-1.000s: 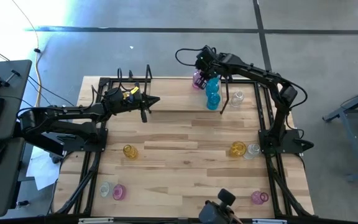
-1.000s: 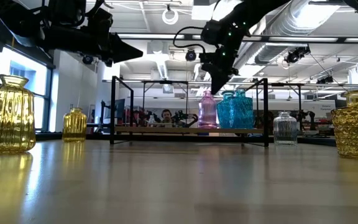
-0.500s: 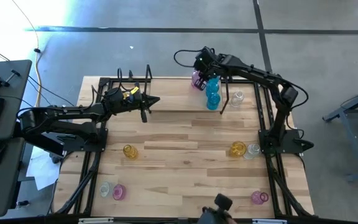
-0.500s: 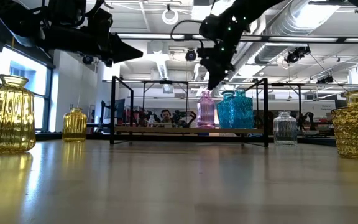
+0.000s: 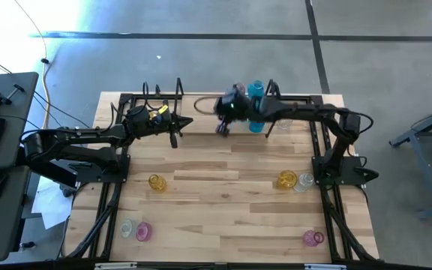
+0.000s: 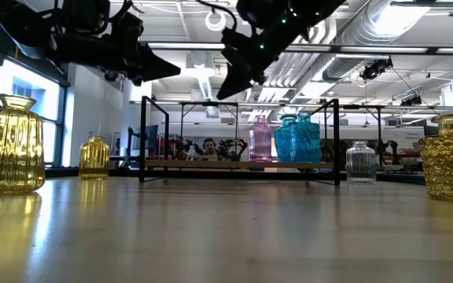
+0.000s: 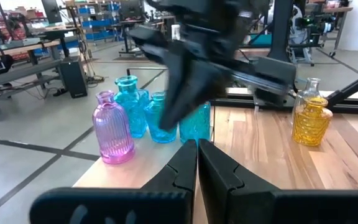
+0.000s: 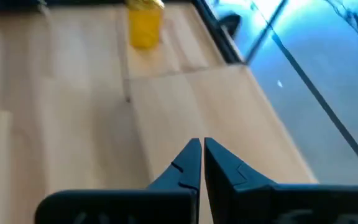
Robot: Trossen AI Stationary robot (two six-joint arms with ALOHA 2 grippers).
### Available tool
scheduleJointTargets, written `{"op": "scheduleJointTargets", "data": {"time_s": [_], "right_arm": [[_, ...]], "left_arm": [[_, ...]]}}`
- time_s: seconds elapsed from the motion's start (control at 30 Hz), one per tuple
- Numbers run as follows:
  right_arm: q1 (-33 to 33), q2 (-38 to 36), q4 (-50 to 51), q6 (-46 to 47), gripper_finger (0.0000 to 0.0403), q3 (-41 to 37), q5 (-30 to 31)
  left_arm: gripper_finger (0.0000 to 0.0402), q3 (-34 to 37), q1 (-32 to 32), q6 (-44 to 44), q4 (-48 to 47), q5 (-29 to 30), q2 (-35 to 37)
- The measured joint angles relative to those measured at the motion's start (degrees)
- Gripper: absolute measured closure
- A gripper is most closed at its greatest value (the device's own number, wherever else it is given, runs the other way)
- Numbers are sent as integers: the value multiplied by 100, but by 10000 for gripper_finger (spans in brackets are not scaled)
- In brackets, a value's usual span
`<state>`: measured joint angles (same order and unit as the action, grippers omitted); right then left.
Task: Sort vases onto shelf
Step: Put the right purple vase on the shelf aligned with the other purple vase
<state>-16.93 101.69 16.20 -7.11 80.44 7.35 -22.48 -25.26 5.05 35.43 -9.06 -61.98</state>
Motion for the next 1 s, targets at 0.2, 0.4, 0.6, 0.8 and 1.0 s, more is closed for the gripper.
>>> {"op": "scheduleJointTargets", "data": {"time_s": [0.2,0.4,0.6,0.8,1.0], "right_arm": [[640,-385,-747,883,403,-914,82],[1690,-945,430,2186,403,-1065,628],[2977,-1400,1466,4303,403,-1066,809],[4284,-1489,2962,7275,403,-1005,556],[5385,-1489,4184,9883,402,-677,130]], "left_arm": [[397,0,90,10,33,0,0],[397,0,98,12,46,0,0],[397,0,108,12,45,0,0],[397,0,112,10,58,0,0],[397,0,132,-30,91,0,0]]}}
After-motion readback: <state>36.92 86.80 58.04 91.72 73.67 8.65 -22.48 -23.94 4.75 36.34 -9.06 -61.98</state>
